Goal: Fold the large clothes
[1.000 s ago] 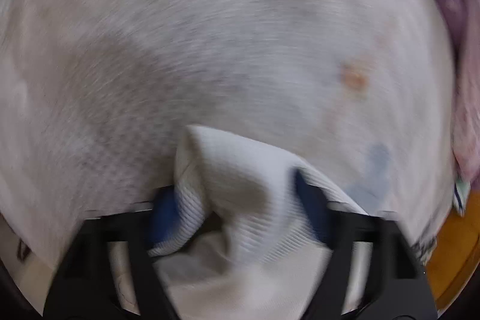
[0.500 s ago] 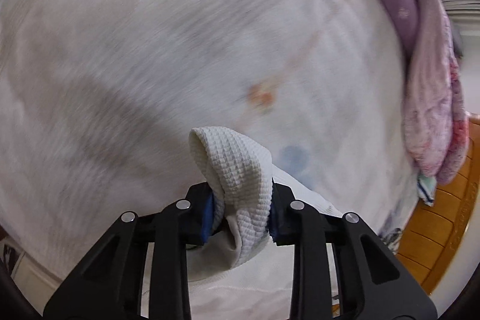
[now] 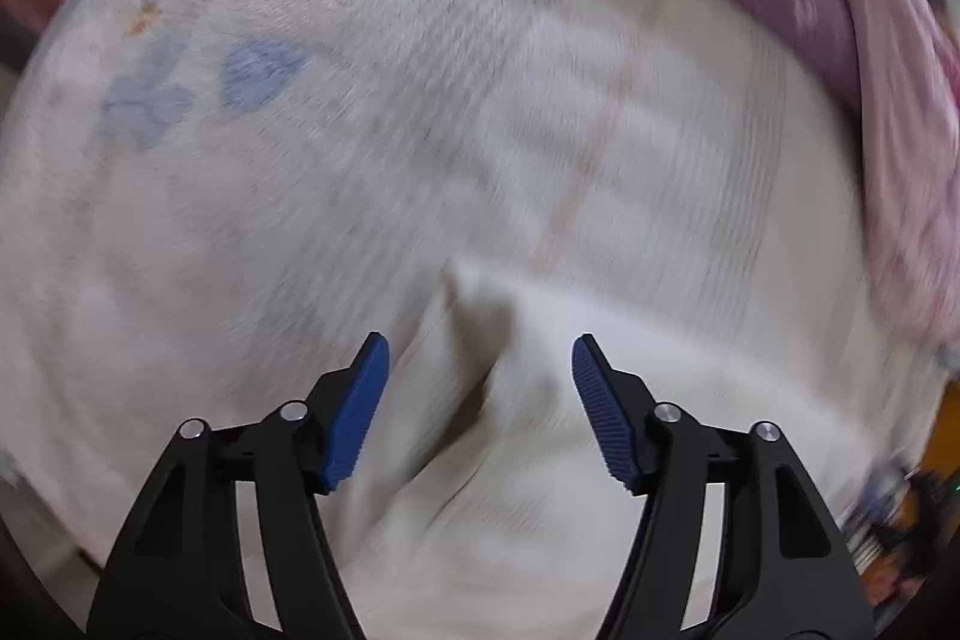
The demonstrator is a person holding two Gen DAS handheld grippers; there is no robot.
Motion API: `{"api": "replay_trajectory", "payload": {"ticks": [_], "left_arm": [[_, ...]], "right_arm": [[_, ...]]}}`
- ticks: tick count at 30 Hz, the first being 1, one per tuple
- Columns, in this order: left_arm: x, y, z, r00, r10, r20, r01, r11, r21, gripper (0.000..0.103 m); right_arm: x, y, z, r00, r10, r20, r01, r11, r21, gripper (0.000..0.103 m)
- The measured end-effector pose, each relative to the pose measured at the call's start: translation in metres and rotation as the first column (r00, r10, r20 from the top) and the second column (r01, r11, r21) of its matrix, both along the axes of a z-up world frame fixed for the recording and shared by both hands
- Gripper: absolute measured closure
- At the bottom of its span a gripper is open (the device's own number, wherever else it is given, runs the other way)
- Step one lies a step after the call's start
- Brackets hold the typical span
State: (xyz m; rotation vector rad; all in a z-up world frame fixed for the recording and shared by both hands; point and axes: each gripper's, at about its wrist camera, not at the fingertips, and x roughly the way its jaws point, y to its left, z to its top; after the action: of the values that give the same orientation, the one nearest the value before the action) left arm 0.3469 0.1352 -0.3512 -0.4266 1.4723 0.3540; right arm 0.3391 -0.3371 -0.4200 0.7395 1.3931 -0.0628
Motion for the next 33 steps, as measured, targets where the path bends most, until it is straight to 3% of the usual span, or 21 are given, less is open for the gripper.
{"api": "replay_trajectory", "payload": {"ticks": [1,4,6,8,9,11,12,13,14,15,16,17,19,21,24,27,30,33], "left_arm": [[-0.015,-0.002,0.002,0.999,-0.033,-0.021,0.033,0.999,0.024,0.026],[-0.077,-0.013,0.003,0.993,-0.073,-0.088,0.079,0.995,0.058,0.025],[-0.120,-0.011,0.002,0.992,-0.033,-0.124,0.038,0.999,0.037,0.025],[-0.161,-0.012,-0.007,0.979,0.064,-0.192,-0.058,0.998,0.038,0.014],[-0.176,-0.012,-0.015,0.970,0.111,-0.215,-0.105,0.994,0.041,0.014],[-0.190,-0.011,-0.036,0.964,0.171,-0.206,-0.185,0.981,-0.052,0.015],[-0.195,-0.011,-0.047,0.956,0.206,-0.207,-0.234,0.965,-0.119,0.020],[-0.197,-0.011,-0.053,0.953,0.234,-0.191,-0.267,0.949,-0.169,0.044],[-0.199,-0.010,-0.057,0.949,0.269,-0.166,-0.300,0.930,-0.210,0.055],[-0.201,-0.010,-0.059,0.945,0.290,-0.150,-0.316,0.928,-0.199,0.061],[-0.203,-0.009,-0.060,0.944,0.300,-0.139,-0.324,0.925,-0.198,0.075],[-0.204,-0.008,-0.060,0.942,0.311,-0.126,-0.332,0.919,-0.215,0.082],[-0.209,-0.006,-0.054,0.946,0.307,-0.106,-0.323,0.920,-0.223,0.085],[-0.214,-0.004,-0.044,0.954,0.287,-0.086,-0.299,0.928,-0.222,0.087],[-0.219,0.000,-0.027,0.968,0.245,-0.058,-0.251,0.952,-0.177,0.090],[-0.219,0.017,-0.014,0.968,0.242,-0.070,-0.248,0.964,-0.095,0.091],[-0.220,0.042,-0.015,0.960,0.267,-0.087,-0.275,0.957,-0.096,0.091],[-0.221,0.048,-0.017,0.964,0.239,-0.112,-0.253,0.958,-0.133,0.091]], "right_arm": [[-0.015,0.005,0.006,0.999,0.035,0.004,-0.035,0.999,-0.027,0.036],[-0.069,0.011,0.005,0.996,0.071,-0.055,-0.076,0.991,-0.108,0.035],[-0.114,0.011,-0.002,0.994,0.045,-0.104,-0.062,0.985,-0.160,0.035],[-0.150,0.012,-0.016,0.988,0.010,-0.155,-0.032,0.990,-0.139,0.035],[-0.161,0.014,-0.026,0.982,0.002,-0.188,-0.024,0.993,-0.114,0.035],[-0.180,0.018,-0.056,0.957,-0.044,-0.288,0.028,0.998,-0.060,0.038],[-0.185,0.019,-0.068,0.945,-0.059,-0.321,0.061,0.998,-0.002,0.060],[-0.189,0.022,-0.079,0.943,-0.076,-0.323,0.110,0.990,0.087,0.079],[-0.189,0.023,-0.081,0.949,-0.091,-0.303,0.134,0.983,0.124,0.083],[-0.187,0.024,-0.080,0.957,-0.105,-0.271,0.143,0.982,0.125,0.086],[-0.184,0.026,-0.079,0.963,-0.109,-0.246,0.139,0.985,0.106,0.086],[-0.182,0.028,-0.081,0.964,-0.114,-0.240,0.142,0.985,0.100,0.087],[-0.183,0.027,-0.091,0.958,-0.146,-0.246,0.178,0.978,0.113,0.098],[-0.191,0.024,-0.095,0.945,-0.199,-0.258,0.239,0.962,0.130,0.099],[-0.214,0.030,-0.083,0.948,-0.167,-0.270,0.208,0.969,0.131,0.099],[-0.239,0.040,-0.081,0.939,-0.164,-0.303,0.229,0.954,0.193,0.099],[-0.240,0.044,-0.094,0.941,-0.153,-0.302,0.201,0.970,0.136,0.099],[-0.231,0.046,-0.112,0.916,-0.131,-0.379,0.197,0.970,0.142,0.092]]}}
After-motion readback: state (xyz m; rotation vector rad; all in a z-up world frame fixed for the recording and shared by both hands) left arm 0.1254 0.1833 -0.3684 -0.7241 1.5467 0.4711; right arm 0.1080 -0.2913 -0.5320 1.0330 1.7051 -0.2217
